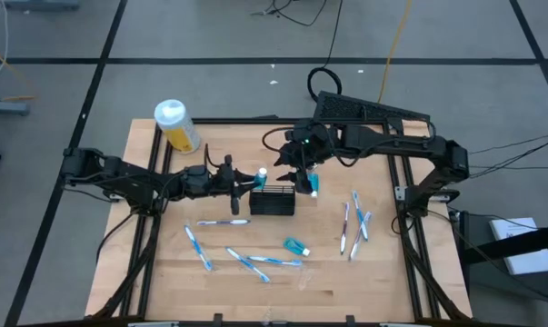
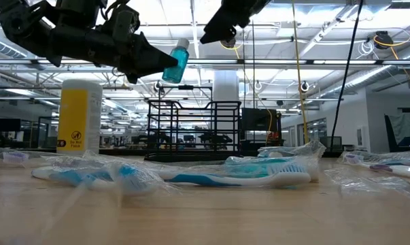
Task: Pick & Place toothbrushing station
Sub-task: Put the blue mouthwash into the wire organizer
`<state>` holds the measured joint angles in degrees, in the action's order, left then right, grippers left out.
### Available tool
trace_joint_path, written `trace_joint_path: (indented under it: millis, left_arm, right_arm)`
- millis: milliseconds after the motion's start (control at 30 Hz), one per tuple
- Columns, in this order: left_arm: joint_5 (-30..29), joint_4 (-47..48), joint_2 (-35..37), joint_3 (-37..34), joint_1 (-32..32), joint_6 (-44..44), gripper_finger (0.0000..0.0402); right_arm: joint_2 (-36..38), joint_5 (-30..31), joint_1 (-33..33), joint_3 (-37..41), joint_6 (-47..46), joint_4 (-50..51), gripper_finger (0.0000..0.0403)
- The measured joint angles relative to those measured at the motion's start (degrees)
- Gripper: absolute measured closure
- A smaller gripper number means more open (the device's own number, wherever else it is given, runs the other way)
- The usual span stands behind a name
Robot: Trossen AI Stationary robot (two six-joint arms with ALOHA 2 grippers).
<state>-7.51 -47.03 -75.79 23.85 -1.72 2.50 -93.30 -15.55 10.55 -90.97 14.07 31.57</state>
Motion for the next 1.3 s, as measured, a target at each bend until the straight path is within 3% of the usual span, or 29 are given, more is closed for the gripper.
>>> trace_joint_path:
  millis: [200, 667, 1300]
  left_arm:
    - [0.0, -1.3, -0.4, 0.0, -0.2, 0.1, 0.0339]
    - [2.0, -10.9, -9.5, 0.0, -0.2, 2.1, 0.0339]
    - [2.8, -11.8, -9.5, 0.0, -0.9, 2.5, 0.0339]
  right_arm:
    - [-1.7, -1.3, 0.0, -0.6, -1.6, -1.3, 0.0195]
    - [-3.1, -2.8, 1.5, -0.6, -2.6, -3.0, 0.0195]
    - [-3.7, -2.9, 1.5, -0.6, -3.5, -3.3, 0.0195]
